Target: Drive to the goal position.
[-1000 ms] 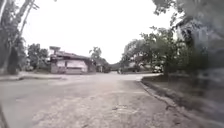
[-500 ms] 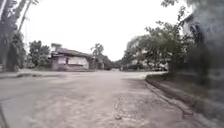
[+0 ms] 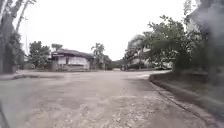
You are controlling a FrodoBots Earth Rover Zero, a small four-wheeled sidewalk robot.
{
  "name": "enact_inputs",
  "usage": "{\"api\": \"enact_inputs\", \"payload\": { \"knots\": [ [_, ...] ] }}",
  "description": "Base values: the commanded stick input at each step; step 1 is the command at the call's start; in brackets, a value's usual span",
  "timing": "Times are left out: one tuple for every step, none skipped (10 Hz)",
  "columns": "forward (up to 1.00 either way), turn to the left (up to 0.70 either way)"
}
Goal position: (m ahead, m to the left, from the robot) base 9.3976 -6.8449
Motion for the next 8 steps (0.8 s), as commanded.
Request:
{"api": "enact_inputs", "payload": {
  "knots": [
    [0.7,-0.35],
    [0.7,-0.35],
    [0.7,-0.35],
    [0.7,-0.24],
    [0.7,-0.03],
    [0.7,0.0],
    [0.7,0.0],
    [0.7,0.0]
  ]
}}
